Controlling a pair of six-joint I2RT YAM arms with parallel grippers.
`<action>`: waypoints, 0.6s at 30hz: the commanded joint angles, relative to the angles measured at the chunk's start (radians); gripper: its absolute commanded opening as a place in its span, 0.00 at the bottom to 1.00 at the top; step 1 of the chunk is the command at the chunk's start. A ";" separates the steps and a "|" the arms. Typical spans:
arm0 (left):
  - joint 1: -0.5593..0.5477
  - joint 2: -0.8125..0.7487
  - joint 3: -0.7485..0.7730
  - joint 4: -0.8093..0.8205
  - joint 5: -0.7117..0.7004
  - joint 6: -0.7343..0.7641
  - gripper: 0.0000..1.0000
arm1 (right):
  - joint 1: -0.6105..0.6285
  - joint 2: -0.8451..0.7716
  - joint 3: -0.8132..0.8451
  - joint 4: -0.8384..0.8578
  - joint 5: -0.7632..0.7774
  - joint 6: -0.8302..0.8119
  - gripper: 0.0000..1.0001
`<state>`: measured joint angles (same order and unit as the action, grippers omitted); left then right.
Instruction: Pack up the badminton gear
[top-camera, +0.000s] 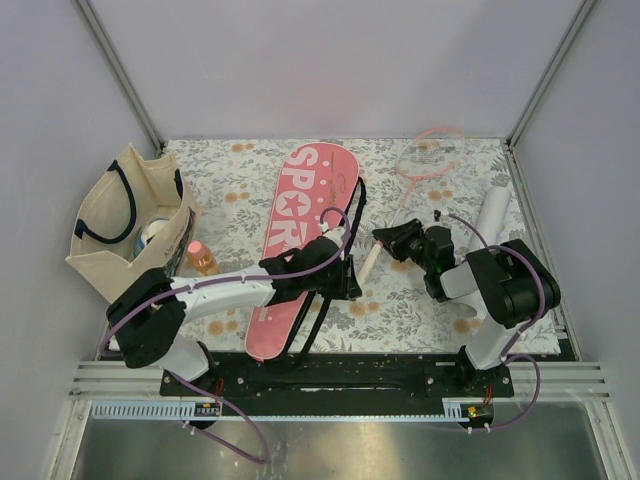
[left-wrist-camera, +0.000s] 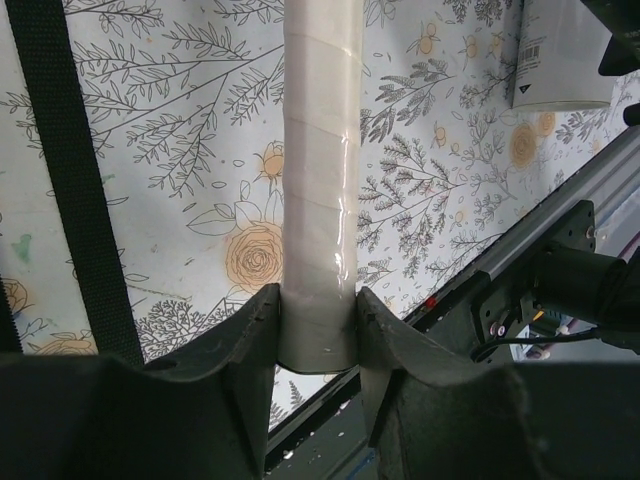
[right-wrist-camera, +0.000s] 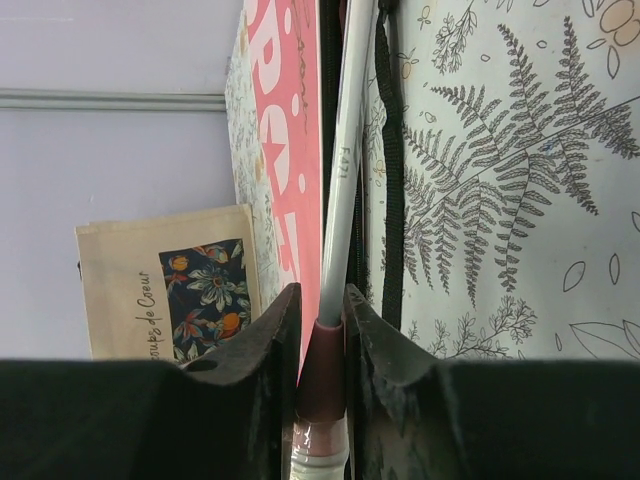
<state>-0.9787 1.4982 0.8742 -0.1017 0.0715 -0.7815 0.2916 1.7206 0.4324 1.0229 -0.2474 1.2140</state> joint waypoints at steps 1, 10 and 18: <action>-0.002 -0.061 -0.014 0.054 0.007 -0.027 0.46 | -0.011 -0.003 -0.004 0.124 -0.001 0.007 0.00; -0.002 -0.147 0.098 -0.168 -0.067 0.165 0.64 | -0.052 -0.065 -0.024 0.054 -0.093 -0.010 0.00; 0.000 -0.132 0.161 -0.417 -0.360 0.318 0.68 | -0.085 -0.209 -0.060 -0.084 -0.228 -0.080 0.00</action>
<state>-0.9806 1.3640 0.9932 -0.3794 -0.1020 -0.5705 0.2115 1.6234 0.3836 0.9627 -0.3813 1.2026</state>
